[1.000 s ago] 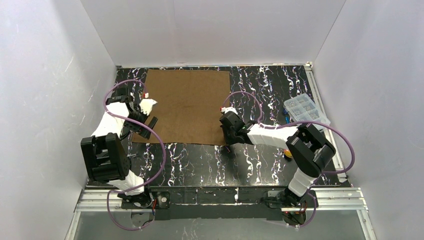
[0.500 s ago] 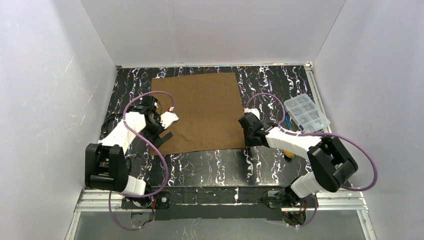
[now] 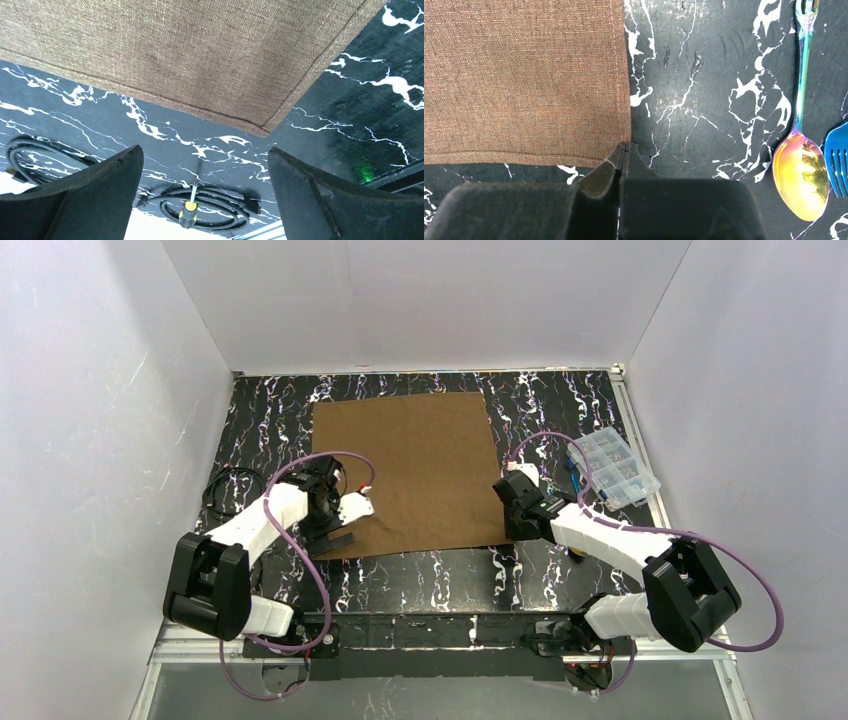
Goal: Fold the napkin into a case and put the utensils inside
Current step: Flatten the napkin at the center of the board, then pick up the flattened napkin from the center of the board.
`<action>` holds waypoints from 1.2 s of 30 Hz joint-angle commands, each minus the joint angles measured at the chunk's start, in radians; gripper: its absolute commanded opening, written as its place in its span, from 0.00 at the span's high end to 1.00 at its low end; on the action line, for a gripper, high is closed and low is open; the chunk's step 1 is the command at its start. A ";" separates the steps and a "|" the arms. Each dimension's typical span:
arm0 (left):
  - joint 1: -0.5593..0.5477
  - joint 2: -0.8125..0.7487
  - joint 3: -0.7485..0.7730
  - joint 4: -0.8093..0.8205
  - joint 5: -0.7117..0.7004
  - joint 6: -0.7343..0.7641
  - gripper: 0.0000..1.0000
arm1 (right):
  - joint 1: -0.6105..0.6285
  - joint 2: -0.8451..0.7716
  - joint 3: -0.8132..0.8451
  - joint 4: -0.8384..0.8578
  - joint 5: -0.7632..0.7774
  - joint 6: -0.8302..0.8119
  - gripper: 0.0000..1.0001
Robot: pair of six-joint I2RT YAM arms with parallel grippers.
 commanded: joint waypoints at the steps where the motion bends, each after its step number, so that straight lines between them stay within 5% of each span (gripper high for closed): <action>1: -0.024 -0.025 -0.020 -0.003 -0.009 0.022 0.09 | -0.002 -0.025 0.006 -0.050 -0.023 0.032 0.99; 16: -0.059 -0.050 -0.171 0.107 -0.036 0.063 0.28 | -0.002 -0.023 0.031 -0.061 -0.046 0.034 0.99; 24: -0.059 -0.070 -0.166 0.210 0.004 0.009 1.00 | -0.002 -0.045 0.058 -0.076 -0.041 0.016 0.99; 36: -0.059 -0.235 0.006 -0.092 0.144 0.022 1.00 | -0.002 -0.157 0.146 -0.256 -0.016 0.015 0.99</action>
